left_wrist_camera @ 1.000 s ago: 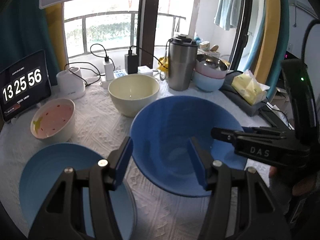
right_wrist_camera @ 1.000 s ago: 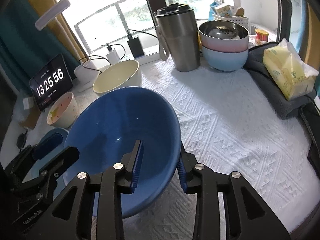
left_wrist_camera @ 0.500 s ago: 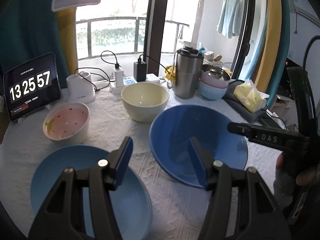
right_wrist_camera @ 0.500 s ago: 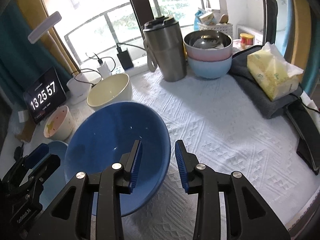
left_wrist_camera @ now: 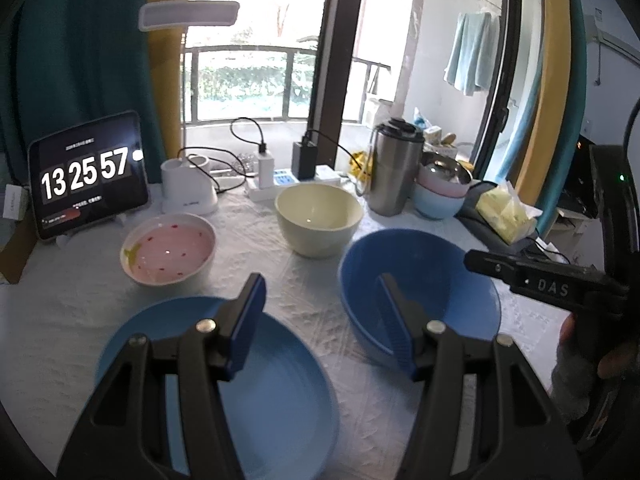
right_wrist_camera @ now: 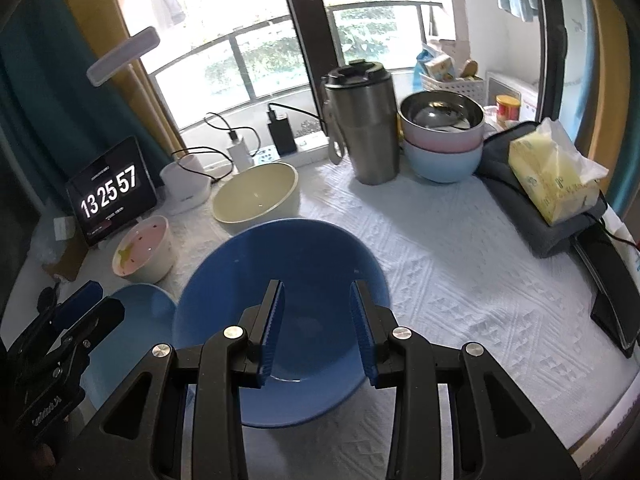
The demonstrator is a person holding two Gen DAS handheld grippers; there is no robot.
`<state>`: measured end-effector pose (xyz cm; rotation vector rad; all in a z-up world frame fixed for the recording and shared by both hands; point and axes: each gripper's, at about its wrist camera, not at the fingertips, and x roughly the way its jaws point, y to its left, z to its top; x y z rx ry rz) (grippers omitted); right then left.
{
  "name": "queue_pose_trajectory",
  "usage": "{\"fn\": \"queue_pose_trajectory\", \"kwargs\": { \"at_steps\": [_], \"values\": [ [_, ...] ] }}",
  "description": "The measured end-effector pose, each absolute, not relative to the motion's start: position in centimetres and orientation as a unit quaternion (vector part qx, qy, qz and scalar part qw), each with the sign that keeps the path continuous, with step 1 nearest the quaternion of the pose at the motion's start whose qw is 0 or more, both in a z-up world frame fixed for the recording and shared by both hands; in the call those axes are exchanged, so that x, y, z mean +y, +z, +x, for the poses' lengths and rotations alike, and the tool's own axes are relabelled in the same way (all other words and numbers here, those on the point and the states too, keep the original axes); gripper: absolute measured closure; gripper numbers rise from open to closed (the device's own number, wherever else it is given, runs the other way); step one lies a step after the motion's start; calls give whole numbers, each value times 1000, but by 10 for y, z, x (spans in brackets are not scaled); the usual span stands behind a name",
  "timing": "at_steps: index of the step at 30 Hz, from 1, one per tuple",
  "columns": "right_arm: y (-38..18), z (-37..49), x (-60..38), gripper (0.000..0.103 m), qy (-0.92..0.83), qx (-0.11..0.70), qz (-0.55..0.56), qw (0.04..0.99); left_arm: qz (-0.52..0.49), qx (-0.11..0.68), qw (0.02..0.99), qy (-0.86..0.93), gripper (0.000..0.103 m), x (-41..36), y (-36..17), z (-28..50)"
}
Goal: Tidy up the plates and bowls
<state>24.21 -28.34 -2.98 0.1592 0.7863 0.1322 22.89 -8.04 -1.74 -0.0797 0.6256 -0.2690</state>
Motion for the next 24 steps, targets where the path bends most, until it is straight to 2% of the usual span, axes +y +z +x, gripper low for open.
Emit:
{"fn": "queue_pose_trajectory", "kwargs": {
  "at_steps": [24],
  "values": [
    [-24,264,-211,67,106,389,35,915,-61,288,954,-63,44,-6,-17,239]
  ]
}}
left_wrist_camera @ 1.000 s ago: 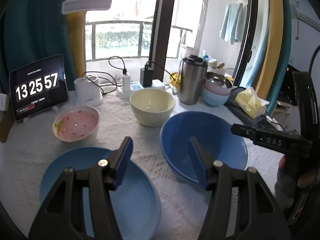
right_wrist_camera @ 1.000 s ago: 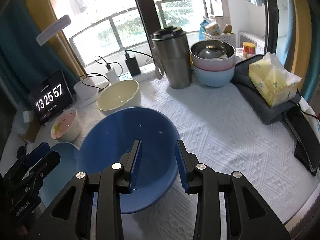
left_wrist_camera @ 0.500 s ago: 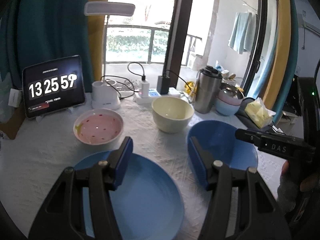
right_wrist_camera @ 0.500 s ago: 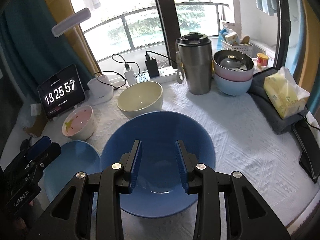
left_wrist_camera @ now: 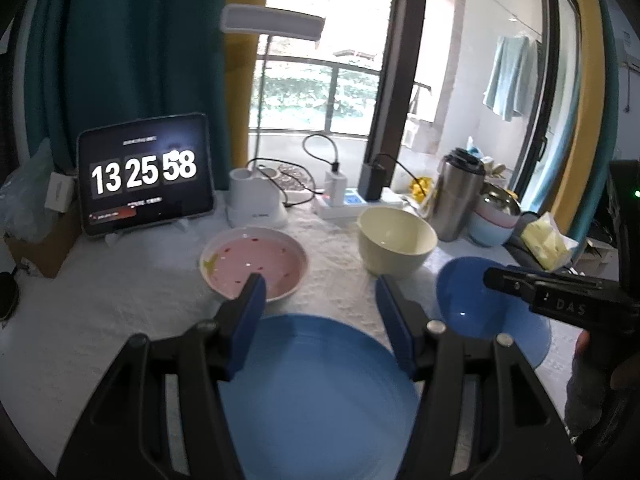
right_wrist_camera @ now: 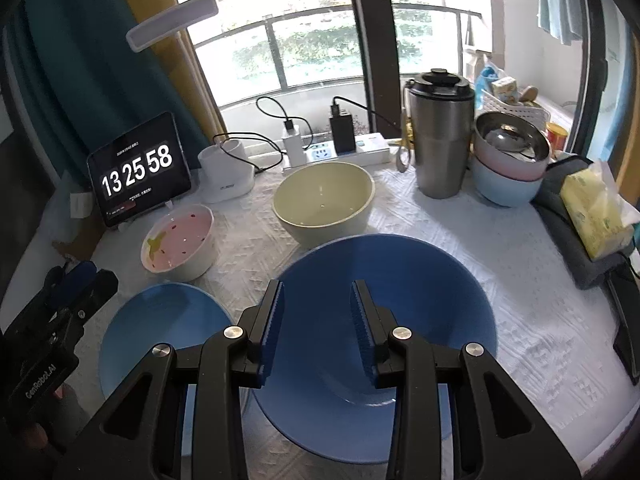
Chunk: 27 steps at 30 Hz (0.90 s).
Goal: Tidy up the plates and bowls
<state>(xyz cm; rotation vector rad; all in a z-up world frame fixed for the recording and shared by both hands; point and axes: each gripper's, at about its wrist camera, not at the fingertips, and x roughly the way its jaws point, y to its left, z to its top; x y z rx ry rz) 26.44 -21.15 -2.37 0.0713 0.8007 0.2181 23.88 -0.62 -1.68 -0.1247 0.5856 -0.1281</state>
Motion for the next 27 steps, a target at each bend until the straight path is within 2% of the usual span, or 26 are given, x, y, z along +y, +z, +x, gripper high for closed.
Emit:
{"fn": "queue_pose_trajectory", "kwargs": {
  "at_steps": [27],
  "values": [
    [-17,312,-151,67,137,374,10,917,-62,294,954,-12,44,54,-27,278]
  ]
}}
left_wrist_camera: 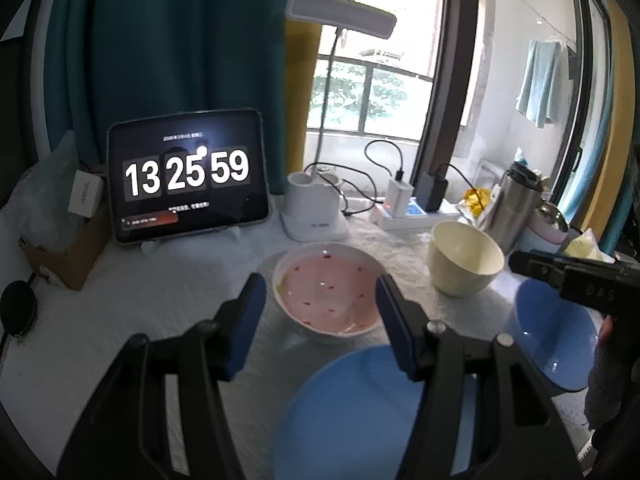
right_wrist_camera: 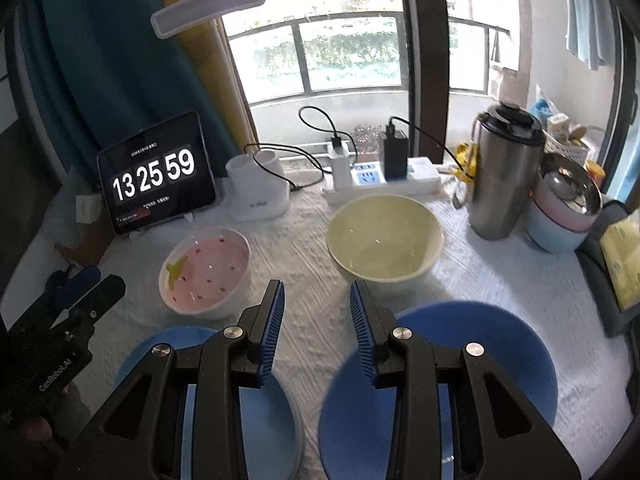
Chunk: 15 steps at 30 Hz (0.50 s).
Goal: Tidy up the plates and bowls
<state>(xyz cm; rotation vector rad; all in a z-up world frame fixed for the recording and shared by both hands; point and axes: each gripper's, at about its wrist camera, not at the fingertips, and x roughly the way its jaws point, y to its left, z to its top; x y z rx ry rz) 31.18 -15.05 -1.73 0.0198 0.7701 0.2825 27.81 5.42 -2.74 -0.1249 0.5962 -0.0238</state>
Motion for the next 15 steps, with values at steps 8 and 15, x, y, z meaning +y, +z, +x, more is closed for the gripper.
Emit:
{"fn": "queue_pose_trajectory", "kwargs": {
  "at_steps": [8,15],
  "values": [
    [-17,326,-127,66,165,368,3,915,-47,297,954,2,44,66,-33,295],
    [-24,339,-112,66,176,379,18,908,-57,312,949,4,44,74,-43,309]
  ]
}}
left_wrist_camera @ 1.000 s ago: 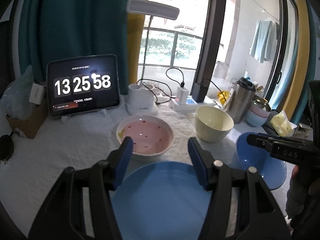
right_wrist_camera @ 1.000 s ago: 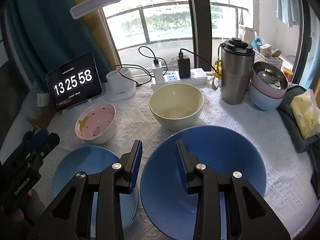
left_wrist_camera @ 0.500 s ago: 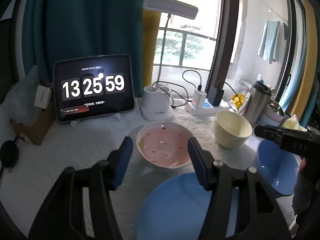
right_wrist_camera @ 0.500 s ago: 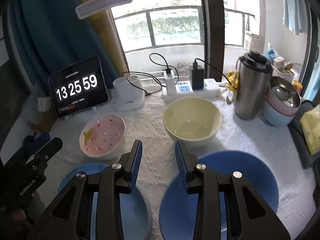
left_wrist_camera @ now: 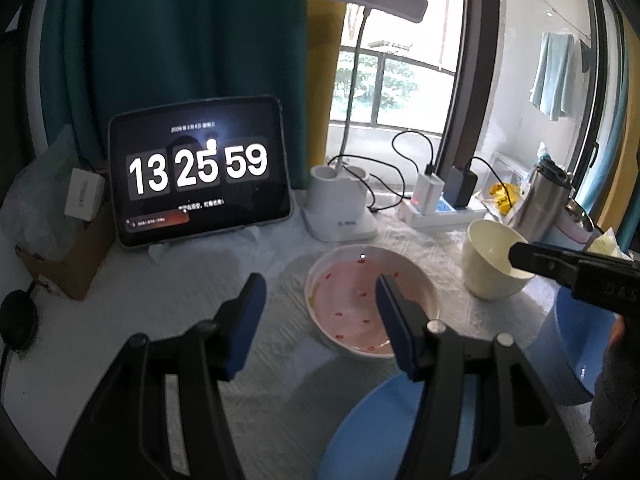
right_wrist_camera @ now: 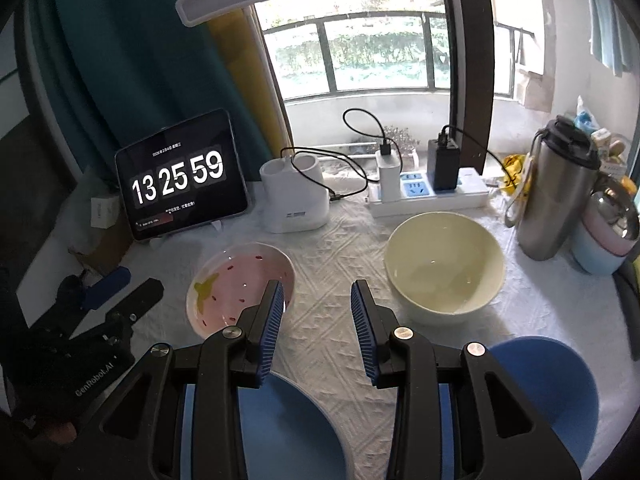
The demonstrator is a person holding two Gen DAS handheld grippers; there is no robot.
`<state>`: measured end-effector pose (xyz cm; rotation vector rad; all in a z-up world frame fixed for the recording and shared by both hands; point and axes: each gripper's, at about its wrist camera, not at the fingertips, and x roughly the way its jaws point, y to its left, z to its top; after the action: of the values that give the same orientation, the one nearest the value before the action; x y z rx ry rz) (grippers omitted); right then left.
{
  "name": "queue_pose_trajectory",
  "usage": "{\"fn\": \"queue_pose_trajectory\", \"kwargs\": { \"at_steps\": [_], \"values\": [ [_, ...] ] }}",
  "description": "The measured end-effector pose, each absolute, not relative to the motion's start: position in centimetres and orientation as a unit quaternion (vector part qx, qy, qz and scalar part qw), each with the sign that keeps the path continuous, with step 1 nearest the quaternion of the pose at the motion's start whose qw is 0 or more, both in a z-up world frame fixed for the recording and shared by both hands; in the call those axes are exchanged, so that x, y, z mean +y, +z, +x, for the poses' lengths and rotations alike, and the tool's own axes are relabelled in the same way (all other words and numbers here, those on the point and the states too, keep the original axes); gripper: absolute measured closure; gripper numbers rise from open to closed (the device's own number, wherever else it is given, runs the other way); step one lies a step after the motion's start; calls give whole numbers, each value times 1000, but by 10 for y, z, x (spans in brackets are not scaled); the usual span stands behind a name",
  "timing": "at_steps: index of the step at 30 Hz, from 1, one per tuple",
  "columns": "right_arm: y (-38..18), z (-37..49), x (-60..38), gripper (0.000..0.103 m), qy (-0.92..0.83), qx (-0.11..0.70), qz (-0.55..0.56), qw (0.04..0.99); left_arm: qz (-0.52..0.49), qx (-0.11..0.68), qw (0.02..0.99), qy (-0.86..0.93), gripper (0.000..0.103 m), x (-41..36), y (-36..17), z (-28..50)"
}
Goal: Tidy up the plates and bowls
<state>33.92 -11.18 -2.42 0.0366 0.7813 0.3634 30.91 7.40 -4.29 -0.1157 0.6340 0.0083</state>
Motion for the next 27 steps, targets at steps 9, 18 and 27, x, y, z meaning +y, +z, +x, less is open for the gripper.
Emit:
{"fn": "queue_pose_trajectory", "kwargs": {
  "at_steps": [9,18,27],
  "values": [
    [-48,360,-101,66,167,418,49,892,-62,348,936,1,44,81,-63,330],
    [-68,378,-77,66,182,452,59,871,-81,414,906,-35,44,85,-87,351],
    [-96,392,-68,66,179,492,76,849,-81,432,898,-36,44,83,-100,358]
  ]
}}
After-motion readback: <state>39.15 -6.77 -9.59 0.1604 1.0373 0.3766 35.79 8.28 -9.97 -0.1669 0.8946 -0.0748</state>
